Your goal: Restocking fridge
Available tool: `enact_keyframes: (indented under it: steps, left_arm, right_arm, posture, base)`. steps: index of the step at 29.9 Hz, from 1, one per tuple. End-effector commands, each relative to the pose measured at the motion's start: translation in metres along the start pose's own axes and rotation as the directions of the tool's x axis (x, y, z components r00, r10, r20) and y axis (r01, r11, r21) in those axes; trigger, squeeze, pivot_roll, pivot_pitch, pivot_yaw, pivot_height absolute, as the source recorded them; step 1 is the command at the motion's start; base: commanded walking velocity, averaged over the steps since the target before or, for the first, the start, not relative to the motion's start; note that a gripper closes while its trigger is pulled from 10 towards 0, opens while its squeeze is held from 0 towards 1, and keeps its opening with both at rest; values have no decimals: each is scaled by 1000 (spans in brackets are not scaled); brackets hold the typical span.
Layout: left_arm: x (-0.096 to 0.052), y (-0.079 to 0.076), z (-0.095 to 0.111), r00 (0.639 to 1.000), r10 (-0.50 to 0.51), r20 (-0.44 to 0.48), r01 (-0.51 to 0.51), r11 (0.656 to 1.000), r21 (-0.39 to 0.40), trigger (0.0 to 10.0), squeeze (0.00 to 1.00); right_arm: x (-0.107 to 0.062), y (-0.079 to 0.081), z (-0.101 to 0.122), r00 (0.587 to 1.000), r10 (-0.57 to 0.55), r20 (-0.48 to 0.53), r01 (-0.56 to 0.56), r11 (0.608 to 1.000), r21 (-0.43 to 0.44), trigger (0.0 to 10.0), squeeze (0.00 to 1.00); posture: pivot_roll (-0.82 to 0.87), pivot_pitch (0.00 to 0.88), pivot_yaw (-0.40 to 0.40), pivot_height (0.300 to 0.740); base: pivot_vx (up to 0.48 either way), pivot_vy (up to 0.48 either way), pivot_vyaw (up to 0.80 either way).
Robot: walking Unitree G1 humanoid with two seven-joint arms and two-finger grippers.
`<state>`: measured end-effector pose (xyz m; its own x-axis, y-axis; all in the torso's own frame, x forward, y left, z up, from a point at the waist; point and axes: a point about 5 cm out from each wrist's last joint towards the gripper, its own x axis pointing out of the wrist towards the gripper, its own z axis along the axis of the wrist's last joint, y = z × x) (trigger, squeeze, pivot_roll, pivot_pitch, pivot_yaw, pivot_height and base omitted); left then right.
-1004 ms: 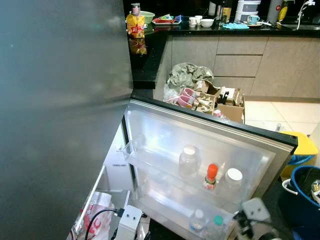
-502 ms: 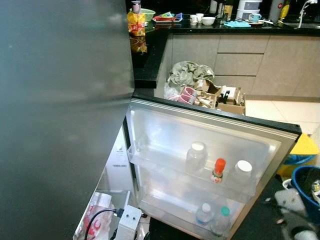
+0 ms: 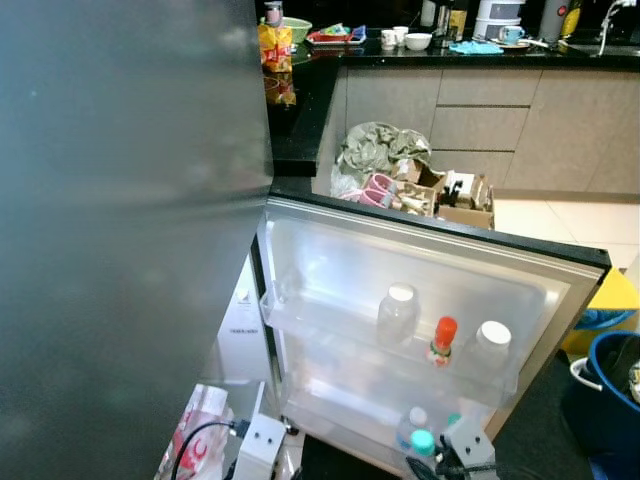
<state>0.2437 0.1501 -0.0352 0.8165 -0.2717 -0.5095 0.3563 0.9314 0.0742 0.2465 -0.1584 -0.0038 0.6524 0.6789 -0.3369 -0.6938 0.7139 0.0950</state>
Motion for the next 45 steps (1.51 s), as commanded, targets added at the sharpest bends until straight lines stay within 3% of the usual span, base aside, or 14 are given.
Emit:
enact_keyframes:
  steps: [1, 7, 11, 22, 24, 25, 27, 28, 30, 32, 38, 40, 41, 45]
  left_arm:
    - [-2, -4, -6, 1000, -19, -20, 19, 1000, 14, 10000, 0]
    - [-2, -5, -5, 1000, -19, -15, 19, 1000, 12, 10000, 0]
    - [-2, -4, -5, 1000, -16, -10, 16, 1000, 10, 10000, 0]
    - [-2, -3, -5, 1000, -13, -10, 13, 1000, 9, 10000, 0]
    - [-3, -3, -5, 1000, -12, -8, 12, 1000, 10, 10000, 0]
    - [-3, -3, -5, 1000, -12, -8, 12, 1000, 10, 10000, 0]
    - [-3, -2, -5, 1000, -10, -8, 10, 1000, 10, 10000, 0]
    - [-3, -2, -5, 1000, -10, -8, 10, 1000, 10, 10000, 0]
    - [-2, -2, -5, 1000, -9, -6, 9, 1000, 11, 10000, 0]
    - [-3, -2, -5, 1000, -8, -6, 8, 1000, 11, 10000, 0]
    - [-4, -2, -7, 1000, -5, -8, 5, 1000, 12, 10000, 0]
    - [-4, -1, -7, 1000, 2, -13, -2, 1000, 10, 10000, 0]
    - [-4, -1, -7, 1000, 2, -13, -2, 1000, 10, 10000, 0]
    - [-1, 9, -5, 995, 84, -51, -84, 996, -8, 10000, 0]
  right_arm:
    - [4, 7, 9, 997, 67, 42, -67, 998, -4, 10000, 0]
    - [11, 1, 35, 990, 63, 124, -49, 992, -113, 10000, 0]
    - [12, -25, 72, 968, -76, 239, 138, 957, -254, 10000, 0]
    - [-7, -62, 90, 935, -269, 231, 339, 867, -364, 10000, 0]
    - [-20, -85, 83, 876, -455, 162, 480, 783, -395, 10000, 0]
    - [-20, -85, 83, 876, -455, 162, 480, 783, -395, 10000, 0]
    - [-46, -114, 79, 722, -680, 131, 662, 622, -418, 10000, 0]
    - [-46, -114, 79, 722, -680, 131, 662, 622, -418, 10000, 0]
    - [-73, -133, 75, 576, -810, 114, 781, 503, -370, 10000, 0]
    - [-82, -137, 70, 538, -837, 97, 807, 479, -347, 10000, 0]
    - [-84, -121, 32, 577, -816, -26, 794, 568, -217, 10000, 0]
    - [-72, -96, -1, 640, -757, -127, 728, 651, -213, 10000, 0]
    - [-72, -96, -1, 640, -757, -127, 728, 651, -213, 10000, 0]
    - [-47, -33, -59, 756, -568, -325, 595, 803, -19, 10000, 0]
  posture:
    - [-99, 113, 25, 740]
    - [-95, 112, 18, 740]
    - [-95, 109, 18, 740]
    - [-94, 109, 15, 740]
    - [-93, 108, 15, 740]
    - [-93, 108, 15, 740]
    - [-91, 107, 15, 740]
    - [-91, 107, 15, 740]
    - [-90, 108, 14, 740]
    - [-90, 108, 14, 740]
    - [-90, 109, 16, 740]
    - [-89, 109, 19, 740]
    - [-89, 109, 19, 740]
    - [-83, 109, 27, 740]
  base:
    - [0, 0, 0]
    - [0, 0, 0]
    - [0, 0, 0]
    - [0, 0, 0]
    - [0, 0, 0]
    - [0, 0, 0]
    - [0, 0, 0]
    - [0, 0, 0]
    - [0, 0, 0]
    - [0, 0, 0]
    - [0, 0, 0]
    - [0, 0, 0]
    - [0, 0, 0]
    - [0, 0, 0]
